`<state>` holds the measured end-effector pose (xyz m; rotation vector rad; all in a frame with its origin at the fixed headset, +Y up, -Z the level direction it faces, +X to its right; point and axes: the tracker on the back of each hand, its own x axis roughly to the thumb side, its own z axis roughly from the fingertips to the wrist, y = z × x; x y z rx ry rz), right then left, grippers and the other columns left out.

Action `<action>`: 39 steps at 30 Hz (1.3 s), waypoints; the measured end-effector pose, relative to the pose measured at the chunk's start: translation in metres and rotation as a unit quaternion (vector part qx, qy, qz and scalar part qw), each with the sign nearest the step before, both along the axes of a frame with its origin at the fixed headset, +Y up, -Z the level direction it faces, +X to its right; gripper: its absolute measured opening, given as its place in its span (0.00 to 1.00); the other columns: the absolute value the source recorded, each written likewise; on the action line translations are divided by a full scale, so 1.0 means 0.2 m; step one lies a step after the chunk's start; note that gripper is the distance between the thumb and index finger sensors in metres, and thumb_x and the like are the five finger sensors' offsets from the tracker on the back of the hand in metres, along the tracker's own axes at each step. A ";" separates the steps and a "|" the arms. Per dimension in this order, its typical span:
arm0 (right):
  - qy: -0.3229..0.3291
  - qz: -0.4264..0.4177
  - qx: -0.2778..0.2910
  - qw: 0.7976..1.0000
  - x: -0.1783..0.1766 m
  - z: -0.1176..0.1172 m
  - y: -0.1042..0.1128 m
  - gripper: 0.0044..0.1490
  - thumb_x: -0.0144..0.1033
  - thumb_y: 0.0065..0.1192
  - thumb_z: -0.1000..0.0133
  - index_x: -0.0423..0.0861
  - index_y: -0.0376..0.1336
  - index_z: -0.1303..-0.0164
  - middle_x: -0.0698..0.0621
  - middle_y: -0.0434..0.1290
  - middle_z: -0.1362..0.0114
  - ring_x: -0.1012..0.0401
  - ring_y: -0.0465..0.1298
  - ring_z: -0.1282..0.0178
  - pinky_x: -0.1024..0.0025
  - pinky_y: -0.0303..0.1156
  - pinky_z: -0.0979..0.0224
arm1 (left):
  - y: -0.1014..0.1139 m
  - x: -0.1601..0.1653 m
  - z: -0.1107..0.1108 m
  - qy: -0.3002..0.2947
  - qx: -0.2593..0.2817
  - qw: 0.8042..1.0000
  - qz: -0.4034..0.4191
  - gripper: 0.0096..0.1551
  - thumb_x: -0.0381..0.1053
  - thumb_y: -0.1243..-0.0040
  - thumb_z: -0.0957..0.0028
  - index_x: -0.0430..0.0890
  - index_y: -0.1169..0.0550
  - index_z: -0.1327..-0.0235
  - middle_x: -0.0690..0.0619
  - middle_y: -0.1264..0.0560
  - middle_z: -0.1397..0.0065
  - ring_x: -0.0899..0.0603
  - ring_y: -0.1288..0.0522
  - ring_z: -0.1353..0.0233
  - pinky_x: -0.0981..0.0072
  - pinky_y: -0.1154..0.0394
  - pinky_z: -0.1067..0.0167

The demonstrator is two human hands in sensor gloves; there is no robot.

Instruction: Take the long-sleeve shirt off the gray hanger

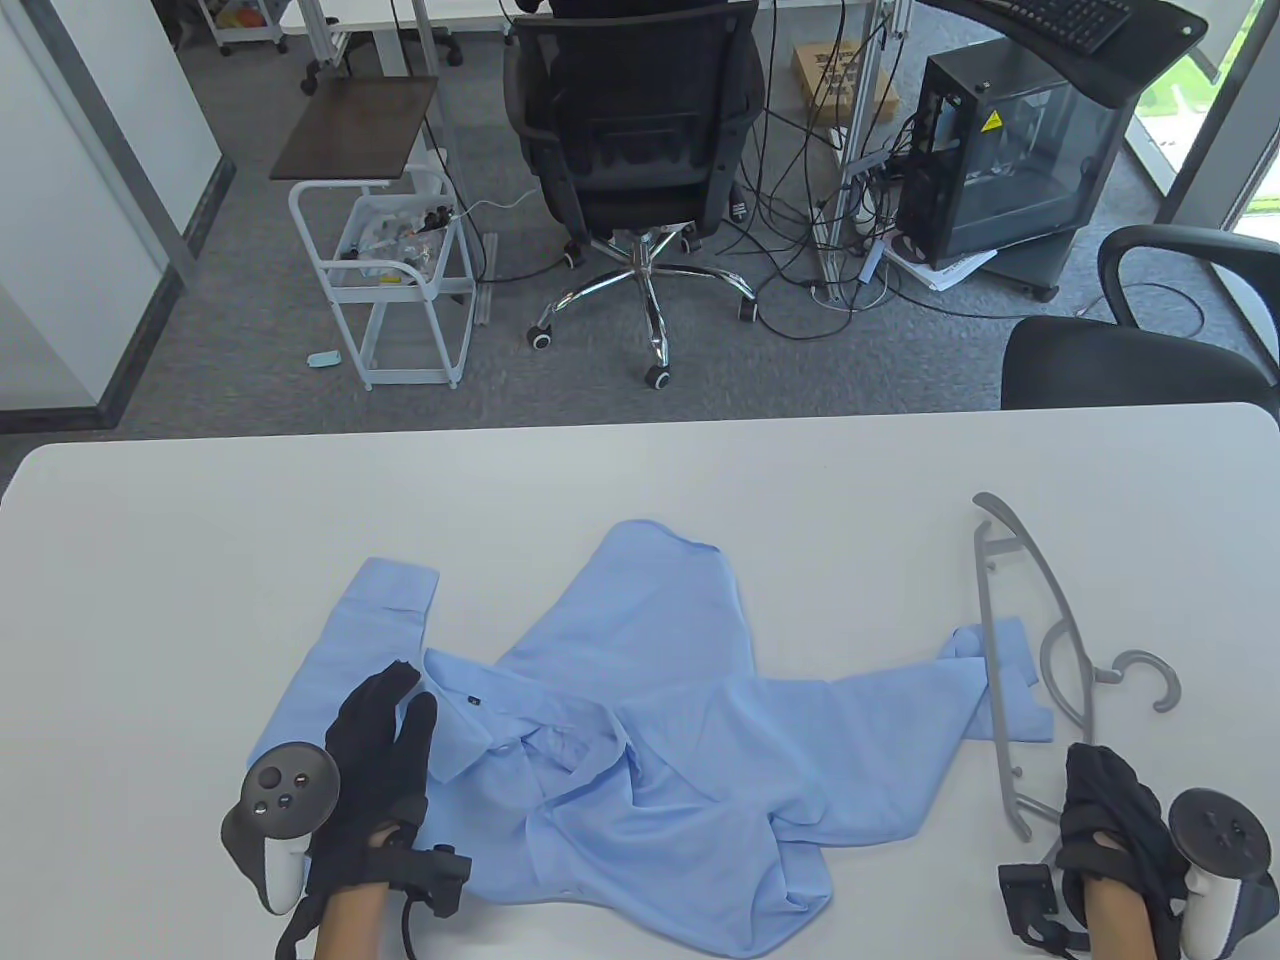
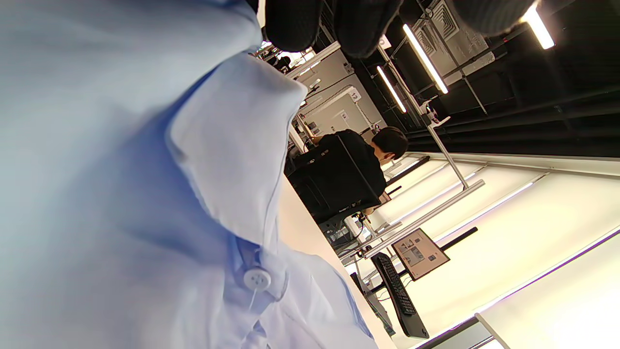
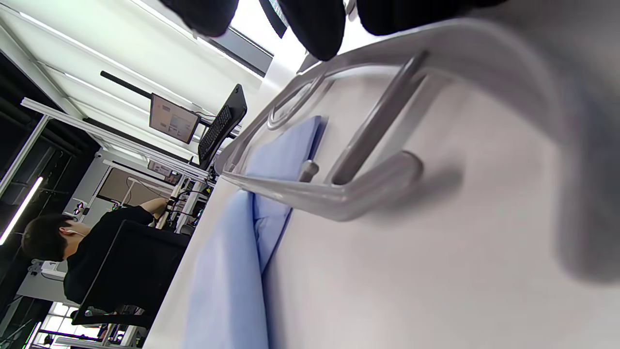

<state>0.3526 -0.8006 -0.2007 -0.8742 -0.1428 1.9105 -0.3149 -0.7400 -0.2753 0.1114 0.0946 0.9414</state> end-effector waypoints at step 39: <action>0.251 0.339 0.248 0.872 -1.01 -0.13 0.47 0.49 0.64 0.50 0.33 0.43 0.48 0.11 0.30 0.50 0.13 0.26 0.52 0.19 0.18 0.42 0.32 | 0.17 0.22 0.15 -0.058 0.144 0.986 -0.063 0.51 0.76 0.53 0.46 0.54 0.49 0.14 0.42 0.51 0.11 0.26 0.52 0.14 0.29 0.57 0.23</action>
